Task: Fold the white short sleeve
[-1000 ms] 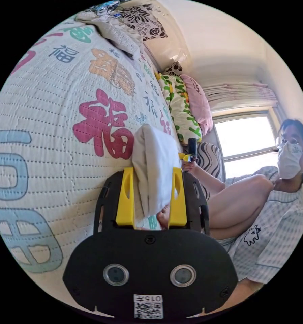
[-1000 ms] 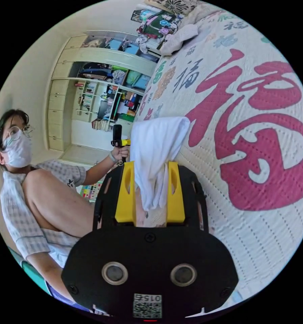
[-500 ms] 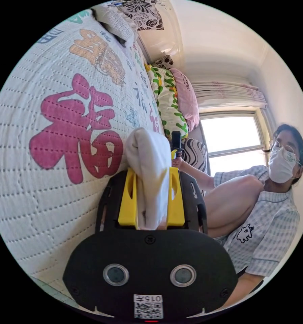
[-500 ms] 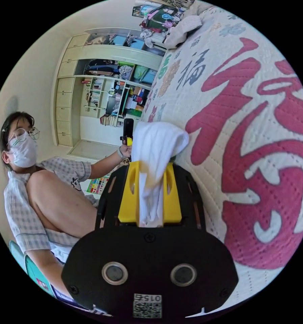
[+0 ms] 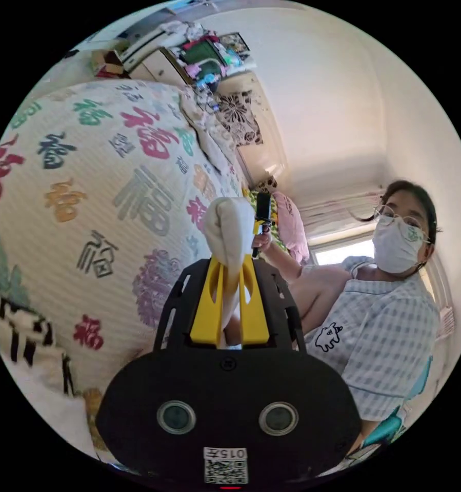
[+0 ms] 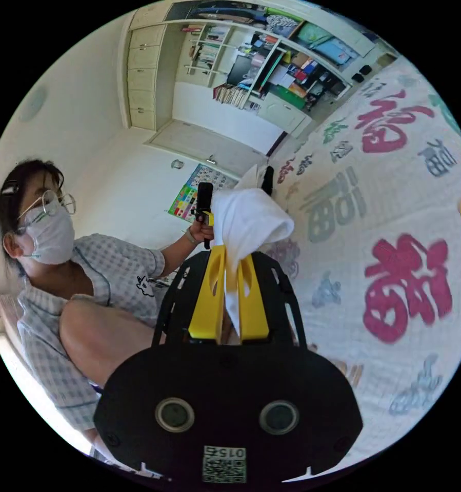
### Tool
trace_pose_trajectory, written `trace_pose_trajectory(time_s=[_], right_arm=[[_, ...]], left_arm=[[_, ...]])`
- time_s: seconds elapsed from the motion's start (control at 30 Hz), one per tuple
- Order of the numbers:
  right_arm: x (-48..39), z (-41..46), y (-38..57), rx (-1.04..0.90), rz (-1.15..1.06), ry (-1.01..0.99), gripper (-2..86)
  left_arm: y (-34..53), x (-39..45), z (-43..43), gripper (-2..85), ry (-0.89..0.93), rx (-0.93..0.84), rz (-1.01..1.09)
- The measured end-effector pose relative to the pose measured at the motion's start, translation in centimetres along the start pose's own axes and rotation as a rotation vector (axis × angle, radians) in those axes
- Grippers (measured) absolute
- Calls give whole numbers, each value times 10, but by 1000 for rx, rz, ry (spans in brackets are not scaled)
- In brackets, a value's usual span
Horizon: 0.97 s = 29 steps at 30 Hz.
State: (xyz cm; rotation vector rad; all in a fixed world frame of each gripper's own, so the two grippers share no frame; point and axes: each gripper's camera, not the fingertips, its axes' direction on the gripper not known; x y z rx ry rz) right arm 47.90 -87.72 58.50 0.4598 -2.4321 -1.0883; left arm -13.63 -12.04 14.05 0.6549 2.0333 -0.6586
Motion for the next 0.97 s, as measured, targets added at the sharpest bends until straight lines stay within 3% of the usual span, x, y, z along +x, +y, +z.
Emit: trace_pose_trajectory(time_s=[0.17,0.33,0.43,0.6,0.77,0.87,0.97], right_arm=[[2,173,-169,-311,-149,-118,34],[15,310,-242,-474,-91,-139,37],[42,356,-254,-514,58,-73,39],[77,323,-255,-393,142,-103,7],[113,258,-235,-137,237,5,-4],[116,242,-215,-11,277,-36,-5],[111,234,-198,34,306,-65,-5]], left_arm=[[123,29,-182,44,-216,365,-210],[216,28,-273,44,-365,564,-405],[246,-9,-287,52,-429,567,-581],[262,8,-301,63,-538,577,-541],[249,65,-342,97,-840,749,-455],[197,37,-335,142,-905,624,-531],[156,-14,-313,137,-814,503,-633]])
